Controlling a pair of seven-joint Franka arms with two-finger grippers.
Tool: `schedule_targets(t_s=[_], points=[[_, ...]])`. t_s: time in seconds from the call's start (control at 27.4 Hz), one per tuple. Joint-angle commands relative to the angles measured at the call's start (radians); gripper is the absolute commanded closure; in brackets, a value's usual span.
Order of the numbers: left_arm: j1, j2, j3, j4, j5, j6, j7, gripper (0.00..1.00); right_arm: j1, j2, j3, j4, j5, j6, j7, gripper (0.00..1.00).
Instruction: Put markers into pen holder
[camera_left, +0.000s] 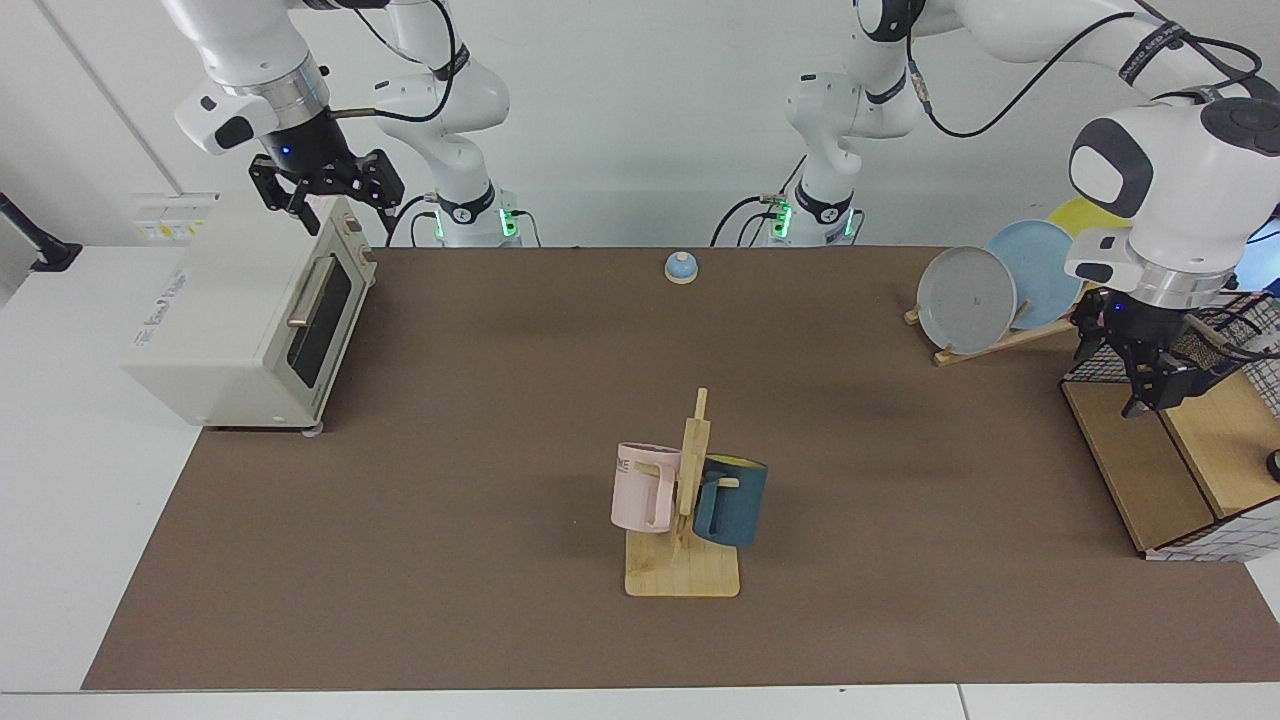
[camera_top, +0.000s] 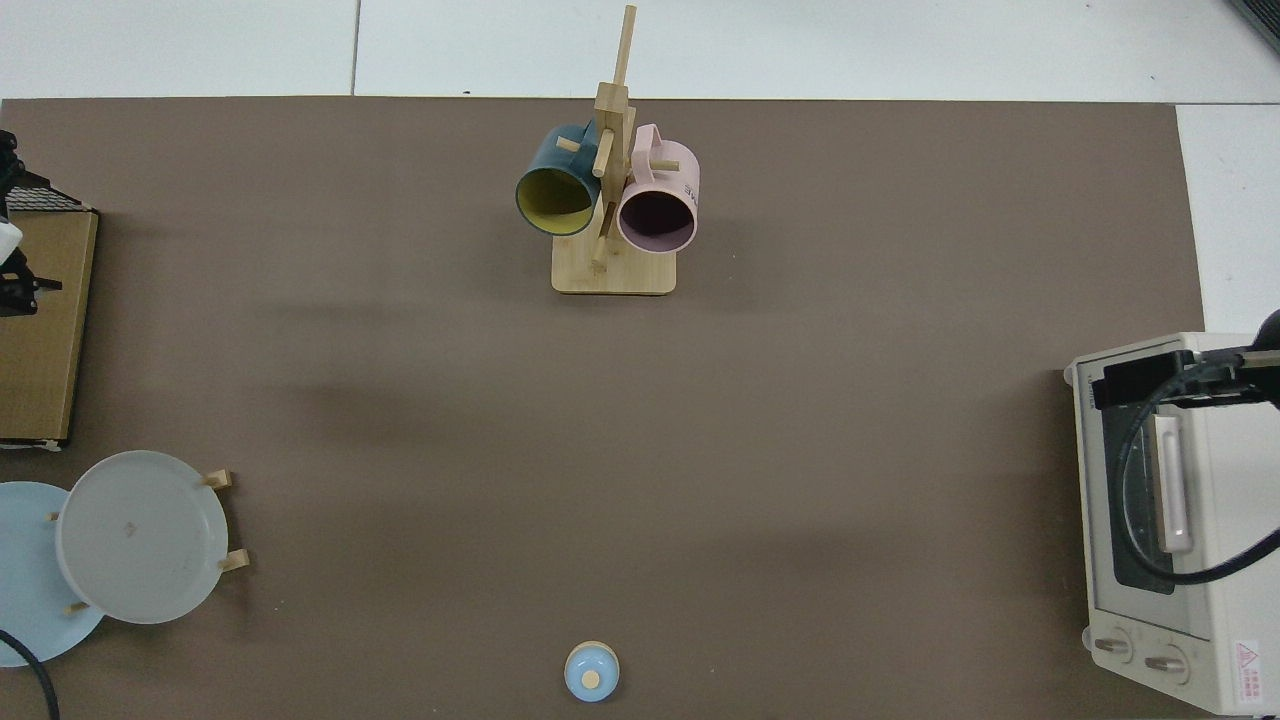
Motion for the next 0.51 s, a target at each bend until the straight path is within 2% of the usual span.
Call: schedule_targets(t_s=[0.0,0.22,0.33,0.47], points=[[-0.012,-0.025,0.001,-0.023,-0.048,-0.011,-0.017,0.0,-0.006,-0.006,0.002,0.003,0.001,-0.018,-0.017,0.0],[-0.014,-0.066,0.002,-0.078,-0.104,-0.075,-0.227,0.0,-0.006,-0.006,0.002,0.003,0.001,-0.018,-0.017,0.0],[-0.02,-0.106,0.001,-0.136,-0.109,-0.095,-0.441,0.0,-0.006,-0.006,0.002,0.003,0.001,-0.018,-0.017,0.0],[-0.035,-0.134,0.001,-0.166,-0.108,-0.189,-0.765,0.0,-0.006,-0.006,0.002,0.003,0.001,-0.018,-0.017,0.0]])
